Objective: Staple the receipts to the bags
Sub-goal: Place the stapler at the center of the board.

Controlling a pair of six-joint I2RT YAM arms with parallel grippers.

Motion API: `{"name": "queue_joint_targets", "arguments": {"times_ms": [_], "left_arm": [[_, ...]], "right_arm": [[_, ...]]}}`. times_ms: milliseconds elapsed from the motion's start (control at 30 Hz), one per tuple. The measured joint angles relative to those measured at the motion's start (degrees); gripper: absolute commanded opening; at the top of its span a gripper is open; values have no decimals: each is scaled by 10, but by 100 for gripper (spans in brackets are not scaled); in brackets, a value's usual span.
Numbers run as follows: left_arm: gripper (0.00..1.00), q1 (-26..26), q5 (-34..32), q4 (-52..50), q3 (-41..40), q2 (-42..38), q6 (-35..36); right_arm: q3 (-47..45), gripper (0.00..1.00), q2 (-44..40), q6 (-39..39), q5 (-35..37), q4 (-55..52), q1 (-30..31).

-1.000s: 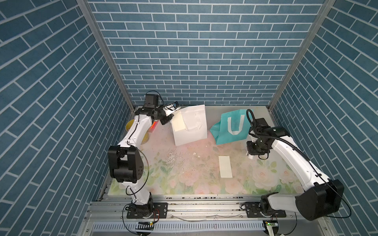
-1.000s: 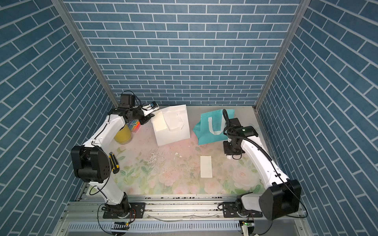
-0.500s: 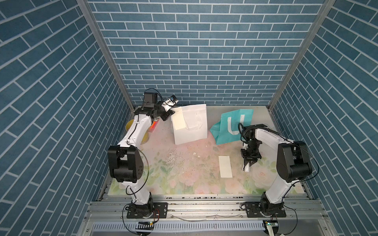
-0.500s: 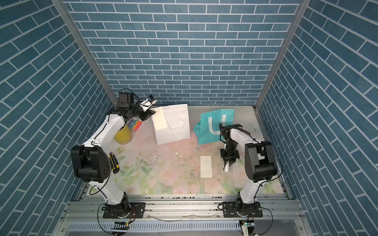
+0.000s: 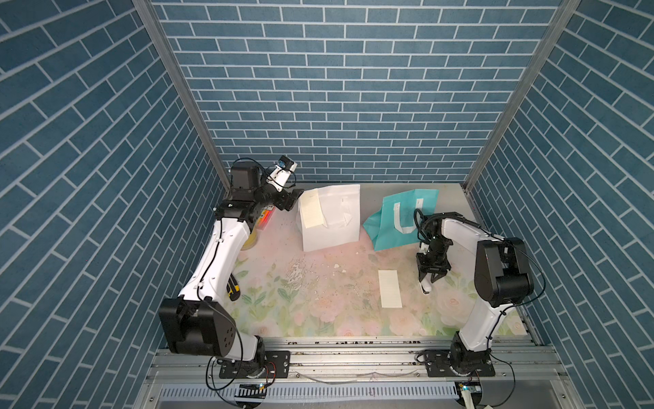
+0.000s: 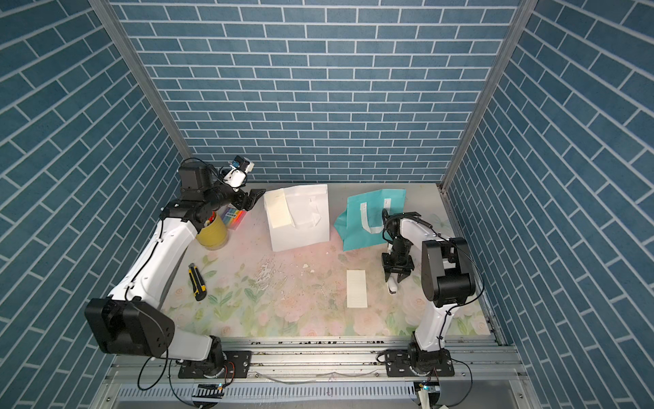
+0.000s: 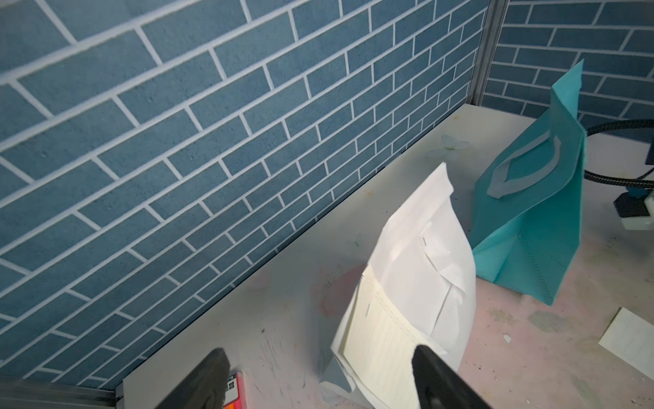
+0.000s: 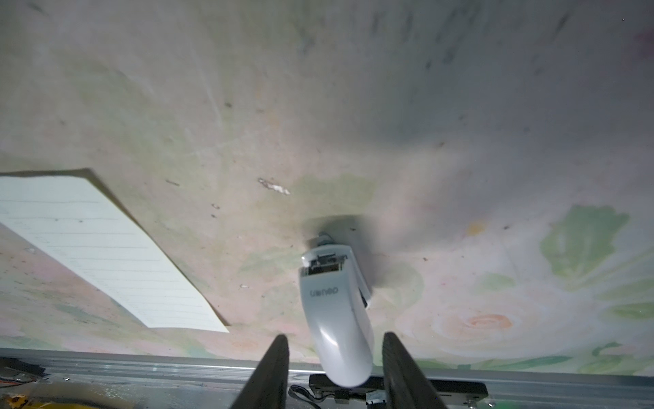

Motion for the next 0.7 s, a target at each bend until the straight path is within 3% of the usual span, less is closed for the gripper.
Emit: {"name": "queue_joint_targets", "arguments": {"times_ms": [133,300,500,700], "left_arm": [[83,-28,-1,-3,-42,-42,-38],[83,-124,-19,19,-146,-98,-87],[83,-229,-66,125,-331,-174,-173],[80,-311,-113,200,-413,-173,-236]], "right_arm": [[-1,45,-51,0,1,16,9],[-42,42,-191,19,9,75,73],[-184,41,-325,105,20,174,169],[-325,29,-388,197,11,280,192]]}}
